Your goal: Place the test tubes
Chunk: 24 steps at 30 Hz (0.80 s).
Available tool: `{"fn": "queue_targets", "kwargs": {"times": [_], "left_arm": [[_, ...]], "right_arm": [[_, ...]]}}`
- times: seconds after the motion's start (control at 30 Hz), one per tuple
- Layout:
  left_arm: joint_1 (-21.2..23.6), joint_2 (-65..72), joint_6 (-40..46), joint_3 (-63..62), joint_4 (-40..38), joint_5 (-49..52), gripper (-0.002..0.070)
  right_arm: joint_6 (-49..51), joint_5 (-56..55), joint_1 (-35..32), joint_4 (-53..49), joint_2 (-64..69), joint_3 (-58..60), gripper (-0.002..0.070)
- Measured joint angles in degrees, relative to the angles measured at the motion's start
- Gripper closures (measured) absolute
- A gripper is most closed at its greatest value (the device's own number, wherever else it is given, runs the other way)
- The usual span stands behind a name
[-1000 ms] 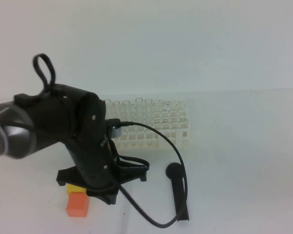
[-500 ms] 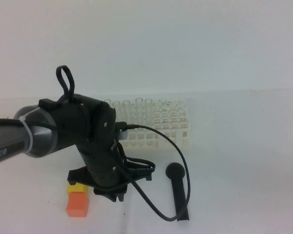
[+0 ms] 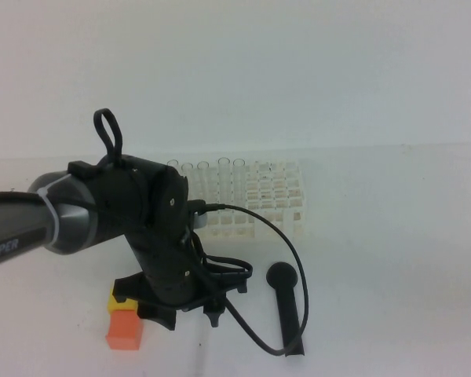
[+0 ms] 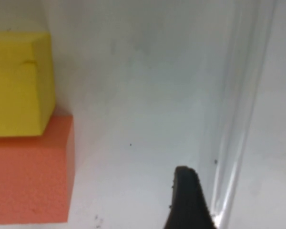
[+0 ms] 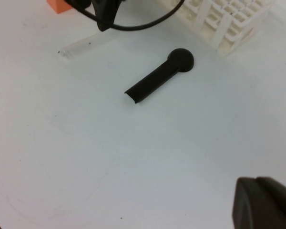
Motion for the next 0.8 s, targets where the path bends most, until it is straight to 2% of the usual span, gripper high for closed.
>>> {"fn": "queue_targets", "kwargs": {"times": [0.63, 0.7, 0.8], "left_arm": [[0.0, 7.5, 1.46, -0.48, -0.81, 1.38, 0.0228], [0.0, 7.73, 2.01, -0.56, -0.81, 1.79, 0.0251], [0.0, 7.73, 2.83, -0.56, -0.69, 2.02, 0.0326]], "right_arm": [[0.13, 0.0, 0.13, -0.12, 0.0, 0.0, 0.0678], [0.13, 0.0, 0.13, -0.12, 0.0, 0.0, 0.0678], [0.13, 0.0, 0.13, -0.34, 0.0, 0.0, 0.0678]]}}
